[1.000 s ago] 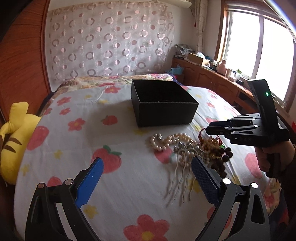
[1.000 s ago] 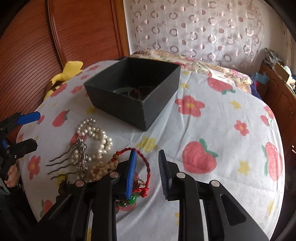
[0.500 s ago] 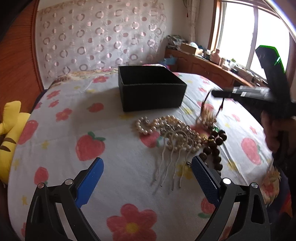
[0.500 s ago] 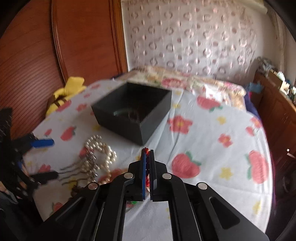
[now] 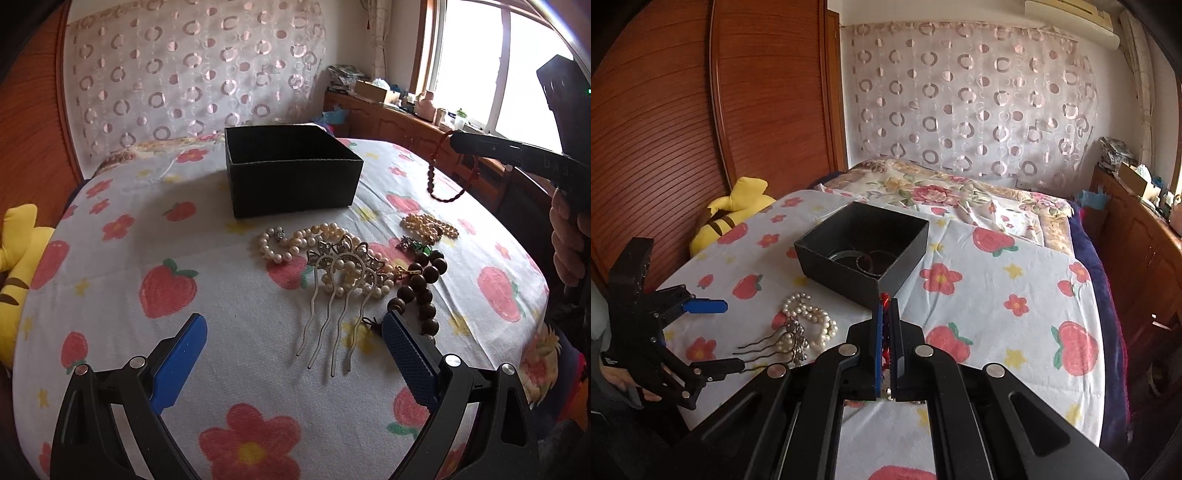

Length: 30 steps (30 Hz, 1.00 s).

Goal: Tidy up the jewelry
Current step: 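Grasp the red cord bracelet with the right tool and lift it, then grasp the silver pearl hair comb with the left tool while the right tool holds the red bracelet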

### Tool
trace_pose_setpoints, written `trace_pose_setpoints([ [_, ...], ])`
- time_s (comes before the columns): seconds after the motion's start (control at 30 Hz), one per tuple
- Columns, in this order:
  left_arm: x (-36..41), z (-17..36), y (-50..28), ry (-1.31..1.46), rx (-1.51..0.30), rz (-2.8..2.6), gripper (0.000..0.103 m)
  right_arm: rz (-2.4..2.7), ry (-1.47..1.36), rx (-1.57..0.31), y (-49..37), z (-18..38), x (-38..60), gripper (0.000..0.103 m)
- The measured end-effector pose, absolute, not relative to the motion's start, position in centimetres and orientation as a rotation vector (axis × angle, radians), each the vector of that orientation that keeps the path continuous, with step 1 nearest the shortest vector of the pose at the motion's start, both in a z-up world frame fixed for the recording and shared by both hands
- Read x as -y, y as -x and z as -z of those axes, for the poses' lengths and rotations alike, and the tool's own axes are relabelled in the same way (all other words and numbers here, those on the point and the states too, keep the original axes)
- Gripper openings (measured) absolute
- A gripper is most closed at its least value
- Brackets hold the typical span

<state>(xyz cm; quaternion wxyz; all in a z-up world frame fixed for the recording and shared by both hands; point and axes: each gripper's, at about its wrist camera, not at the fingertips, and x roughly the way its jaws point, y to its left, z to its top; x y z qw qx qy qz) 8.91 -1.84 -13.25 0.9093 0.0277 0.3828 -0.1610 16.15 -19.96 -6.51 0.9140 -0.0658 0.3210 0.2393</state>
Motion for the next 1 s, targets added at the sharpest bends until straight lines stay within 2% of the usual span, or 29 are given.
trace_pose_setpoints([
  [0.17, 2.2, 13.3, -8.8, -0.057, -0.797, 0.378, 0.090, -0.482, 0.128, -0.672, -16.0, 7.3, 20.5, 0.003],
  [0.23, 2.5, 13.3, -8.9, -0.059, -0.806, 0.398, 0.080, -0.478, 0.125, -0.678, -15.9, 7.7, 20.7, 0.003],
  [0.3, 2.9, 13.3, -9.2, -0.069, -0.811, 0.410, 0.076, -0.475, 0.119, -0.683, -15.9, 8.0, 20.9, 0.003],
  [0.43, 3.5, 13.4, -10.4, -0.075, -0.833, 0.440, 0.060, -0.473, 0.108, -0.688, -15.8, 8.4, 21.1, 0.003],
  [0.9, 5.7, 14.1, -11.9, -0.148, -0.881, 0.469, 0.059, -0.474, 0.096, -0.694, -15.4, 9.2, 21.3, 0.003],
  [0.97, 6.2, 14.1, -12.0, -0.176, -0.874, 0.467, 0.052, -0.476, 0.098, -0.695, -15.4, 9.2, 21.1, 0.003],
  [1.0, 6.2, 14.0, -11.9, -0.182, -0.870, 0.473, 0.042, -0.477, 0.099, -0.695, -15.4, 9.3, 21.1, 0.003],
])
